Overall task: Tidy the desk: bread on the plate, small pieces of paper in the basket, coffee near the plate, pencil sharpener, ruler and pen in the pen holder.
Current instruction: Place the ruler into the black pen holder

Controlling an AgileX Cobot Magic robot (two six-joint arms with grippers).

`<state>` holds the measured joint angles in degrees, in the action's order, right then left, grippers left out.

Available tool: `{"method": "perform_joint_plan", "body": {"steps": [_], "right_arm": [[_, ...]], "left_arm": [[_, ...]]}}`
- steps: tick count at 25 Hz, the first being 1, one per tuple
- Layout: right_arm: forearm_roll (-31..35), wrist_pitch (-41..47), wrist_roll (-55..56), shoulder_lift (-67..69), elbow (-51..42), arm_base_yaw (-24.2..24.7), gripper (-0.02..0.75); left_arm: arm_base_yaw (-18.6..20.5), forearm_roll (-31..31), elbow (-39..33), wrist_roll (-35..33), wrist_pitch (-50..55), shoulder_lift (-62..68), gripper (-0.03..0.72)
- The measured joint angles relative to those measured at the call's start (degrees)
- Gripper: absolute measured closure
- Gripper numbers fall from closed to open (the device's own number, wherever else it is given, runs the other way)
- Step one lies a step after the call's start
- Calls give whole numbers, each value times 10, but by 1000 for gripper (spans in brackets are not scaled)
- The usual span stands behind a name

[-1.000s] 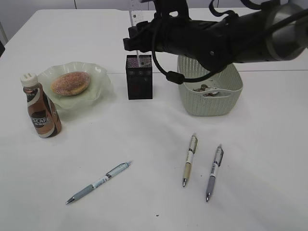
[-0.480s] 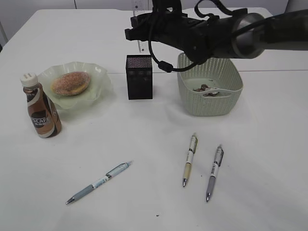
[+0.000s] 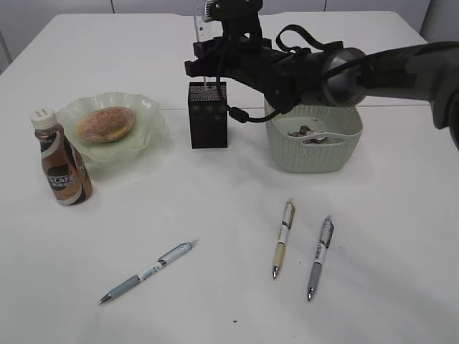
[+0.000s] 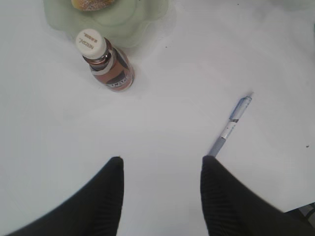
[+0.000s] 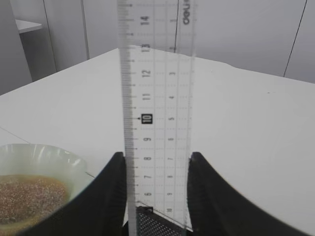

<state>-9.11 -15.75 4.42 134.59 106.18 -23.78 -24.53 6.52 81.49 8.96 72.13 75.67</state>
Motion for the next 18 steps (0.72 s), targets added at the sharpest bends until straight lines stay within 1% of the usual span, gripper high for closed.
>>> {"method": "perform_joint_plan", "body": {"steps": [13,18], "right_arm": [[6,-13,0,31,12,0,470],[8,-13,0,31,12,0,456]], "left_arm": [[0,2,0,0,-1,7,318],[0,2,0,0,-1,8,318]]}}
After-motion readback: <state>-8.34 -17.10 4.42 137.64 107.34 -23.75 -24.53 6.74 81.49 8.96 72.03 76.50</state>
